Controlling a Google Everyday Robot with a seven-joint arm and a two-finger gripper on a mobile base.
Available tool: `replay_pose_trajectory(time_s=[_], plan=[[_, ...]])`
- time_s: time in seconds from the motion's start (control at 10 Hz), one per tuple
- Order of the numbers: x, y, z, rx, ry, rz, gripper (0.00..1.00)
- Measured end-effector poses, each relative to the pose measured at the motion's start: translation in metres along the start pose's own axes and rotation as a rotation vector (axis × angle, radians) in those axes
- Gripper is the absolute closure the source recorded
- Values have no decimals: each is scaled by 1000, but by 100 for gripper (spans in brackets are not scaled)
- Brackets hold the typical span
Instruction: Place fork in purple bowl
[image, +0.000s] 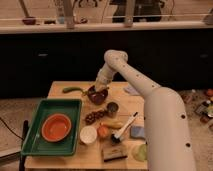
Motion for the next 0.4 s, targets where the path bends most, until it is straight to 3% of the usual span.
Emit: replay_pose_trajectory(time_s=[0.4], plan=[[4, 1, -12, 30, 12, 2, 20]])
